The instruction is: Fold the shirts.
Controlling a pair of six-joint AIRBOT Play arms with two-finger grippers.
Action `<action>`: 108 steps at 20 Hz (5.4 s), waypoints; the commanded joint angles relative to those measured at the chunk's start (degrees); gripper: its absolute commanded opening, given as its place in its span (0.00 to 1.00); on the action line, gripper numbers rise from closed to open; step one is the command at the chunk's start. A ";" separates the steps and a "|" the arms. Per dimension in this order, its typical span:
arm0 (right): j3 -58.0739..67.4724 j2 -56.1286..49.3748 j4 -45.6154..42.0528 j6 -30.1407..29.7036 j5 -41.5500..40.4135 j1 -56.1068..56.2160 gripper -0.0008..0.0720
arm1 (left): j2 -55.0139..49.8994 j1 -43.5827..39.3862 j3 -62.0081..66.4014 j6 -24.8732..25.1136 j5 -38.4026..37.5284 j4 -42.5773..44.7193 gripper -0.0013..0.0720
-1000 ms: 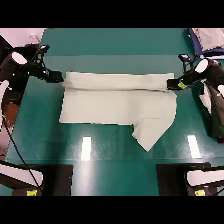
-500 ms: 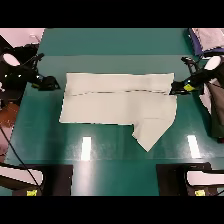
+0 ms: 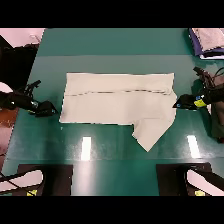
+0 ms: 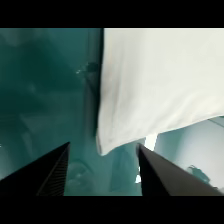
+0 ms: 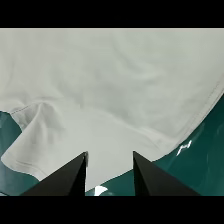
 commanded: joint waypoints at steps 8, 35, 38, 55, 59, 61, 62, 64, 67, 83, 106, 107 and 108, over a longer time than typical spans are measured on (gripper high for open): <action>-2.80 8.24 0.66 -0.28 -0.15 -0.28 0.47 | 1.07 0.17 -5.46 0.85 2.21 -3.43 0.70; -24.57 2.34 0.98 6.80 -7.69 -0.28 0.49 | 1.27 -6.49 -4.52 2.36 3.21 -5.81 0.06; -25.33 -0.33 4.59 6.78 -11.96 -0.13 0.49 | 1.27 -6.49 -4.50 2.36 3.26 -5.81 0.06; -18.18 22.27 -12.85 6.40 11.30 -1.11 0.03 | 18.97 -6.49 -6.10 -0.46 -12.85 4.68 0.05; -18.29 30.38 -13.03 6.43 13.57 -1.11 0.03 | 24.96 -6.49 -10.38 -3.54 -15.80 2.67 0.06; -18.25 32.06 -12.70 6.45 10.47 -1.11 0.03 | 24.85 -6.49 -9.66 -3.87 -14.25 1.18 0.06; -18.23 32.22 -11.45 6.40 9.33 -1.14 0.03 | 24.55 -6.49 -8.57 -4.39 -13.44 0.20 0.06; -17.57 30.36 -8.37 6.38 6.97 -0.52 0.03 | 24.04 -6.49 -6.23 -4.61 -12.72 -1.36 0.06; -12.70 23.69 -8.61 6.38 3.34 3.21 0.03 | 23.89 -6.49 -3.45 -4.87 -8.26 -1.53 0.06; 13.40 -10.62 -8.96 6.40 -6.16 6.47 0.03 | 6.56 -6.49 5.05 -4.92 13.79 -8.00 0.06; 5.84 -20.37 7.91 -7.91 -0.81 -17.53 0.94 | -5.20 -6.62 19.91 -6.25 -0.48 -9.07 0.06; 5.75 -22.03 10.93 -9.77 -0.55 -18.49 0.94 | -5.18 -6.62 19.43 -6.58 -1.16 -9.16 0.06; 5.75 -23.63 13.20 -11.23 -0.57 -19.04 0.94 | -5.20 -6.91 19.06 -6.60 -1.79 -9.14 0.06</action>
